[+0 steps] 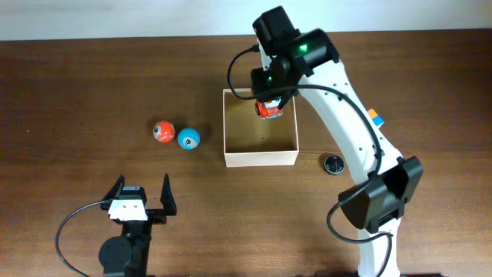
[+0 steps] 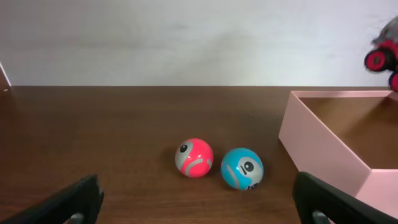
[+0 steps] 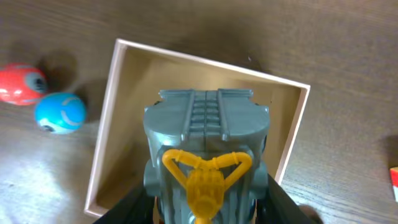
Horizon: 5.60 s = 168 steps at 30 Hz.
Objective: Pack container
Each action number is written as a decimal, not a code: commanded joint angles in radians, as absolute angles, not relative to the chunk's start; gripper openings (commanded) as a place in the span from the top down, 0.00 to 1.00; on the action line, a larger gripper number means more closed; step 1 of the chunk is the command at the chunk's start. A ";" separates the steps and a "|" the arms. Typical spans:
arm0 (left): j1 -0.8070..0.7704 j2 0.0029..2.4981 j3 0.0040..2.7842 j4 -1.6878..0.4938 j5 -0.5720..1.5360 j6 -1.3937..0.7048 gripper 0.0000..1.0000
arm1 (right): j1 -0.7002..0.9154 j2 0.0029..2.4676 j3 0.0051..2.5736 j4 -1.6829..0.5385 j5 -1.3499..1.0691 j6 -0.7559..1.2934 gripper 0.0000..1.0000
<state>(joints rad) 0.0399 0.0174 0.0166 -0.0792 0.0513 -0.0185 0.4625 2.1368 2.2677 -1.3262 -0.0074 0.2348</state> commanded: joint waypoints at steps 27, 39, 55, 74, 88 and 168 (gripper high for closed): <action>0.044 0.014 0.009 -0.079 0.045 -0.006 0.01 | 0.411 2.185 2.090 -1.239 0.020 0.270 0.27; 0.044 0.014 0.009 -0.079 0.045 -0.006 0.01 | 0.181 2.175 2.391 -1.495 0.080 0.260 0.01; 0.044 0.014 0.009 -0.079 0.045 -0.006 0.01 | -0.075 2.203 2.375 -1.571 0.053 0.645 0.03; 0.044 0.014 0.009 -0.079 0.045 -0.006 0.01 | -0.080 2.209 2.060 -1.487 0.064 0.986 0.03; 0.044 0.014 0.009 -0.079 0.045 -0.006 0.01 | -0.078 2.146 2.046 -1.568 0.077 0.906 0.04; 0.044 0.014 0.009 -0.079 0.045 -0.006 0.01 | -0.164 2.168 1.668 -0.976 0.008 0.790 0.41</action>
<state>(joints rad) 0.0399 0.0174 0.0166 -0.0795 0.0513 -0.0185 -0.1684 2.1609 1.6730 -0.9852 -0.0017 0.7853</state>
